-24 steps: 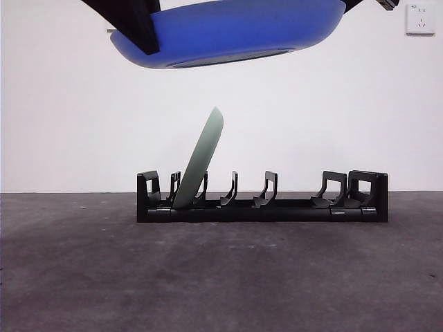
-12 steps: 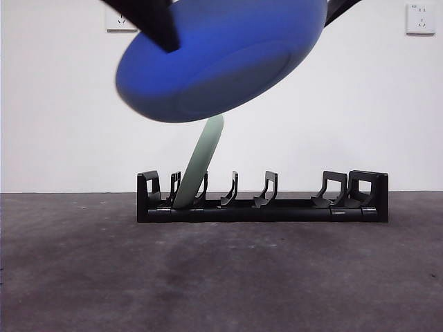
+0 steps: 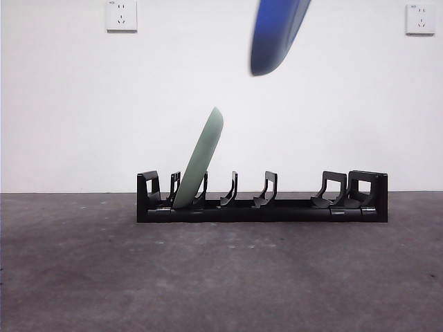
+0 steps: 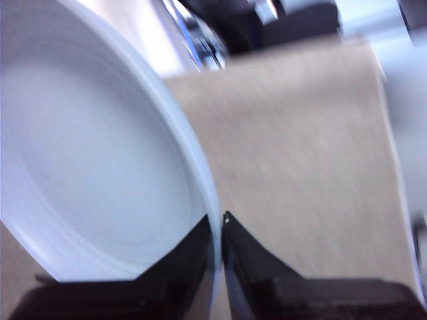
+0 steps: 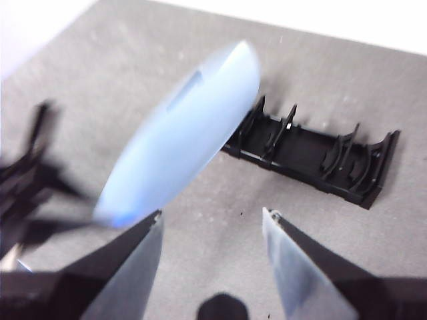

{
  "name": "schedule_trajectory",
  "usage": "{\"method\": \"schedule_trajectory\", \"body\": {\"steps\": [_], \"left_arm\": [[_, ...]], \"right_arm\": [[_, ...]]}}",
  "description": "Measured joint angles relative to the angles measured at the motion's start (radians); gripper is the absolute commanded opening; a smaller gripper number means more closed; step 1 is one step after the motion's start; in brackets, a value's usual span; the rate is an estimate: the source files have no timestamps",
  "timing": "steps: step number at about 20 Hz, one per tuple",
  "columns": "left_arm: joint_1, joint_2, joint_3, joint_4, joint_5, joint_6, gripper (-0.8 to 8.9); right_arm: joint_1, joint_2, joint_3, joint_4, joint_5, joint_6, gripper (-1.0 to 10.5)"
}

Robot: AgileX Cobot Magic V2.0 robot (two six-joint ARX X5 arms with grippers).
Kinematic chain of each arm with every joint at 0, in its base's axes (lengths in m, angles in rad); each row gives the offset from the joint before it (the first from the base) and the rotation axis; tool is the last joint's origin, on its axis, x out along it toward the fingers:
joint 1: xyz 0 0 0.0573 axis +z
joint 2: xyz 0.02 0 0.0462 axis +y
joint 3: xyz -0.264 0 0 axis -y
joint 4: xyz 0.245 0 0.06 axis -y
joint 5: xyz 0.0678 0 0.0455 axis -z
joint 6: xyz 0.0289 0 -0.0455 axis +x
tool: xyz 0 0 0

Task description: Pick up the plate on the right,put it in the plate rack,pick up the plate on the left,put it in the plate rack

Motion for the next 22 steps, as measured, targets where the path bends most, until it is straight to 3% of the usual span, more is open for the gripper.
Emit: {"method": "schedule_trajectory", "body": {"steps": [4, 8, 16, 22], "left_arm": [[0.089, 0.118, 0.0, 0.266, 0.01, -0.172, -0.08], [0.163, 0.251, 0.0, 0.417, 0.01, -0.282, -0.08], [0.204, 0.478, 0.174, 0.392, -0.008, -0.322, -0.08], [0.253, 0.564, 0.193, 0.351, -0.021, -0.326, -0.08]], "right_arm": [[0.0, -0.072, 0.0, -0.077, 0.0, 0.007, 2.6], [0.0, -0.091, 0.0, -0.111, 0.0, 0.007, 2.6], [0.0, -0.088, 0.0, -0.111, 0.0, 0.007, 2.5], [0.0, -0.088, 0.0, -0.111, 0.0, 0.007, 2.5]]}}
